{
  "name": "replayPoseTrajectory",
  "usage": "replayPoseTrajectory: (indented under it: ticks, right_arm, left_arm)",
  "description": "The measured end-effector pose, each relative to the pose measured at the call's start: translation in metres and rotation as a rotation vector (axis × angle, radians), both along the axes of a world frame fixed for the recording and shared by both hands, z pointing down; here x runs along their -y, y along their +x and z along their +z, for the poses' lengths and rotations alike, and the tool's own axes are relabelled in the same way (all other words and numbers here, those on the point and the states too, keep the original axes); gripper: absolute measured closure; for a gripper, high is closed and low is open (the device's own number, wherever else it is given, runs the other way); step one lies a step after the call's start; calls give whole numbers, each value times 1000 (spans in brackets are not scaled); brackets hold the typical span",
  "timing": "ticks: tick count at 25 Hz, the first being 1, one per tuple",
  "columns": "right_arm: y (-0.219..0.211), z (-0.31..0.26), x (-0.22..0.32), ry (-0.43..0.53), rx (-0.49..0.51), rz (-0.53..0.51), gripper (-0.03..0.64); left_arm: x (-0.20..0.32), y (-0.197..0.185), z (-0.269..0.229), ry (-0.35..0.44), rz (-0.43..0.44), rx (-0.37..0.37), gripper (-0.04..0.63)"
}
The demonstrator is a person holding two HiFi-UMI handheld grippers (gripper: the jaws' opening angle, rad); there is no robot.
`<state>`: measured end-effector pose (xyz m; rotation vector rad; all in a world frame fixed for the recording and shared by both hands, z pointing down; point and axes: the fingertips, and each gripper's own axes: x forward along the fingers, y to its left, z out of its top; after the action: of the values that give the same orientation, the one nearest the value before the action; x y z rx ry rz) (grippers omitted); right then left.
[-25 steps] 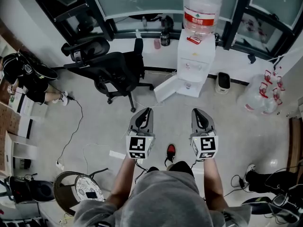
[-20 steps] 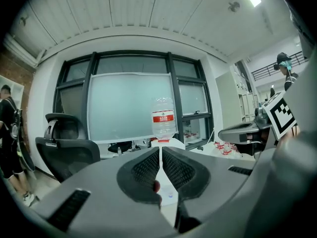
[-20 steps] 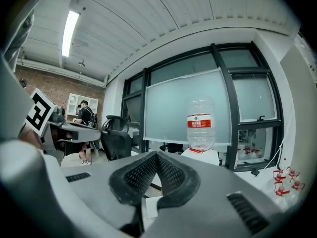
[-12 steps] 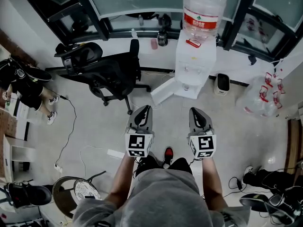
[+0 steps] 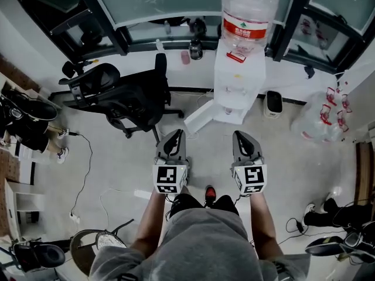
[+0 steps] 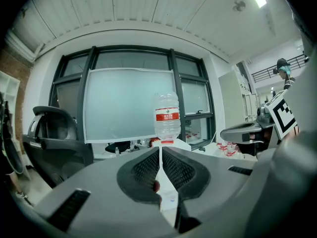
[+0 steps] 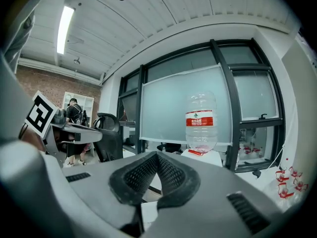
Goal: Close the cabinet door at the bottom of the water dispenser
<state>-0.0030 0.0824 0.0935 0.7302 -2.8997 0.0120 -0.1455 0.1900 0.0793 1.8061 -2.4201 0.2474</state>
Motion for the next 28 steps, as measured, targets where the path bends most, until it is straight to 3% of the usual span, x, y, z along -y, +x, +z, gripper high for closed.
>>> replayPoseTrajectory:
  ticks: [11,21,28]
  right_arm:
    - [-69,46,62,-73,-59,105,600]
    - [-140,151,131,-171,-126,185,600]
    - [-164,239,152,-230,-197,206,600]
  left_arm:
    - [67,-80,43,-81,90,-44,558]
    - [152,-141,156,-197,211,-100,558]
    - [176,-169,249,-282,241,-145,558]
